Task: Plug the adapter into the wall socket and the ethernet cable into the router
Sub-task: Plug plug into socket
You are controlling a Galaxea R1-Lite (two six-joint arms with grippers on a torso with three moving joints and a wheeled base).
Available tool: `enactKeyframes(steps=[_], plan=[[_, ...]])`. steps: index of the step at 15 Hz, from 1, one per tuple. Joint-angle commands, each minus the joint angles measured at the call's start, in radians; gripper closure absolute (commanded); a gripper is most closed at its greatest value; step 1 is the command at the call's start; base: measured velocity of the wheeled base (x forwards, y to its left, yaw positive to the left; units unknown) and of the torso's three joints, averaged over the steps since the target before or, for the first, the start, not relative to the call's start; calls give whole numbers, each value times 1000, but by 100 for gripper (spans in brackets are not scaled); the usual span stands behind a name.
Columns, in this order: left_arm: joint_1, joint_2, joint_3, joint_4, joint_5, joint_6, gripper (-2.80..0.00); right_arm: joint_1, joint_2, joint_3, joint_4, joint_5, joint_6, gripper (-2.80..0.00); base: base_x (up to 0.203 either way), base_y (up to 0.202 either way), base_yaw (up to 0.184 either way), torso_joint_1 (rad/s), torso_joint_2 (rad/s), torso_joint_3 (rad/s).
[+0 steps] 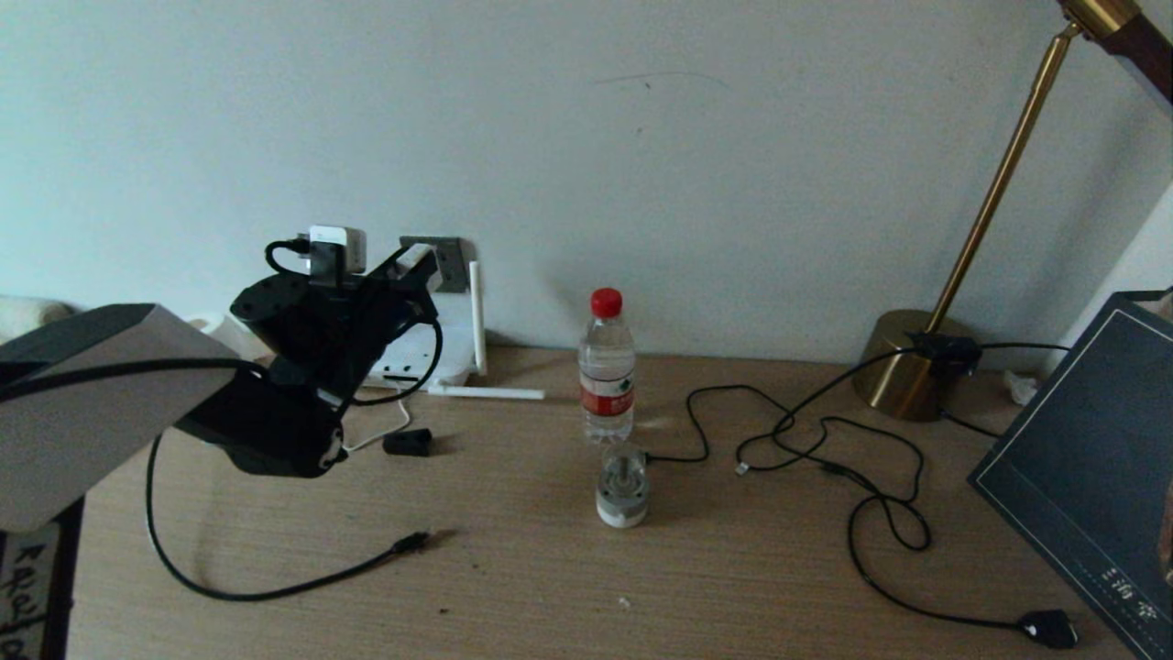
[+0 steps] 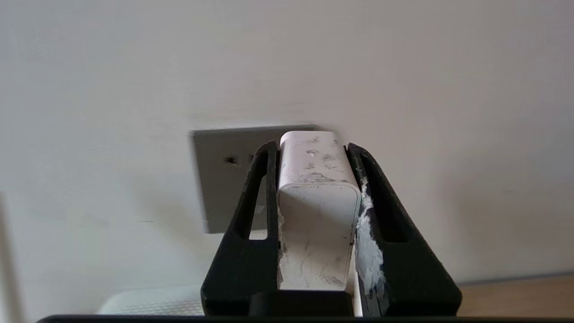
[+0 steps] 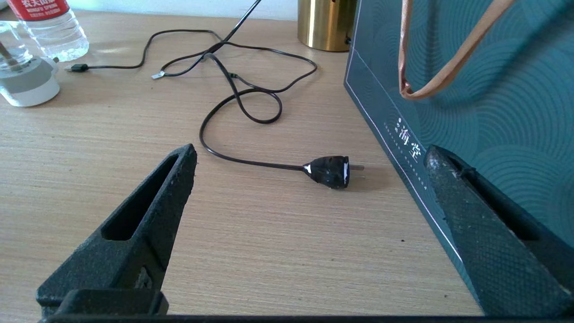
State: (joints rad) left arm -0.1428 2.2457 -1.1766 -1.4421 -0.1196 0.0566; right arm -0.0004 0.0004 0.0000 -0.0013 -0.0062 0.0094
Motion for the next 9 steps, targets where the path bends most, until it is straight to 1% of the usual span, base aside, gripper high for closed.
enactKeyframes(steps=[1, 6, 9], plan=[[-11, -9, 11, -7, 1, 0, 0, 0, 0, 0, 0, 0, 0, -280, 0, 0, 0, 0, 0, 0], [-24, -33, 43, -6, 1, 0, 0, 0, 0, 0, 0, 0, 0, -280, 0, 0, 0, 0, 0, 0], [-24, -68, 114, -14, 4, -1, 0, 0, 0, 0, 0, 0, 0, -280, 0, 0, 0, 0, 0, 0]])
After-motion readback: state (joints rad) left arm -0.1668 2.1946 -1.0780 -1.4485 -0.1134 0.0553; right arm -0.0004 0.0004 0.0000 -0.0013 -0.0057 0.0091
